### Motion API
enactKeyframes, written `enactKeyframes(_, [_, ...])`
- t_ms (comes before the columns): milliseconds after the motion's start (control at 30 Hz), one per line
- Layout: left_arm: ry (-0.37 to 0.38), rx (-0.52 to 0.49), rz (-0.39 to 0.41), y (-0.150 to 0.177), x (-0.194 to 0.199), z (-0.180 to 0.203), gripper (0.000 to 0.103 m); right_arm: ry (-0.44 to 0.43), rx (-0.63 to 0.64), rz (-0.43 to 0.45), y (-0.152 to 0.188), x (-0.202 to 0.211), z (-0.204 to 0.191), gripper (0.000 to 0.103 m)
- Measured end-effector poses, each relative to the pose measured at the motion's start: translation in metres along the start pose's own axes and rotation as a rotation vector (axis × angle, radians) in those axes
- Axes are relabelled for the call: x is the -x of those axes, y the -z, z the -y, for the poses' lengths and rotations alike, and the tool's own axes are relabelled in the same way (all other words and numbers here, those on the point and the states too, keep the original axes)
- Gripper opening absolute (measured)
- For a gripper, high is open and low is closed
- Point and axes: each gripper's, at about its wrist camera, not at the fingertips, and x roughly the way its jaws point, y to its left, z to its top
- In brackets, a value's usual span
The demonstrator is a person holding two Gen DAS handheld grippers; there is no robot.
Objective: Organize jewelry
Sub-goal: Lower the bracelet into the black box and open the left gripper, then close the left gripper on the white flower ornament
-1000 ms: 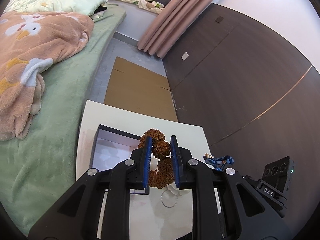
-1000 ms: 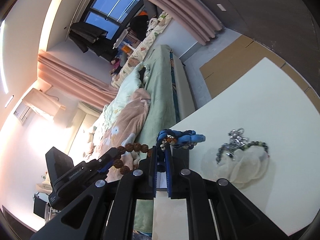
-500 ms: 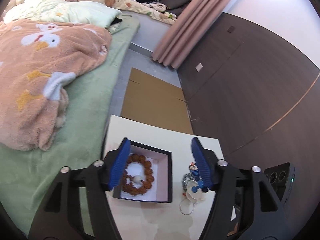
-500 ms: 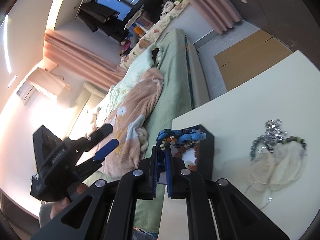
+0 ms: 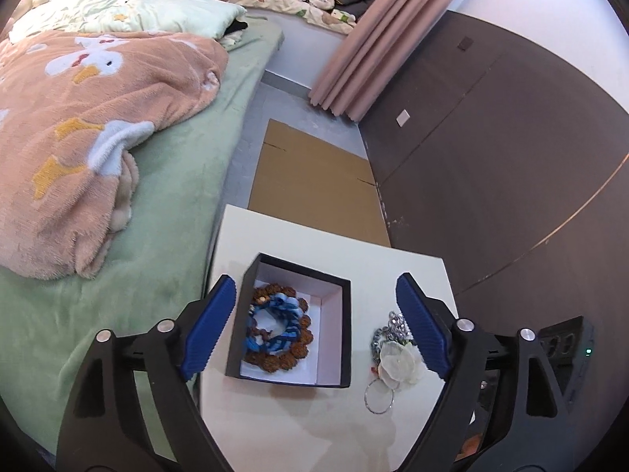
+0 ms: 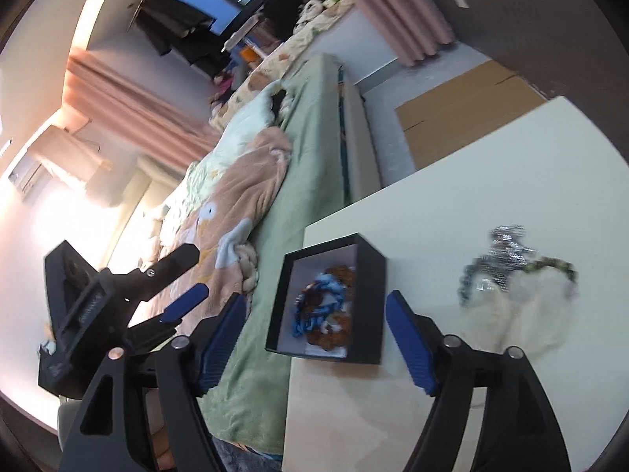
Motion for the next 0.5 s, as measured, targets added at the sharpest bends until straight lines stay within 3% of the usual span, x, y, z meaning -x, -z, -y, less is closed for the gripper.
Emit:
enactKeyframes(267, [0.01,-0.075,-0.025,0.017,-0.014,0.033,0.091,0.093,0.046,0.037,-0.005,0.037,0.012,0.093])
enactKeyframes(500, [0.023,-0.137,-0.046,0.034,-0.023,0.061,0.091,0.169,0.027,0.048,-0.009,0.065,0.039,0.096])
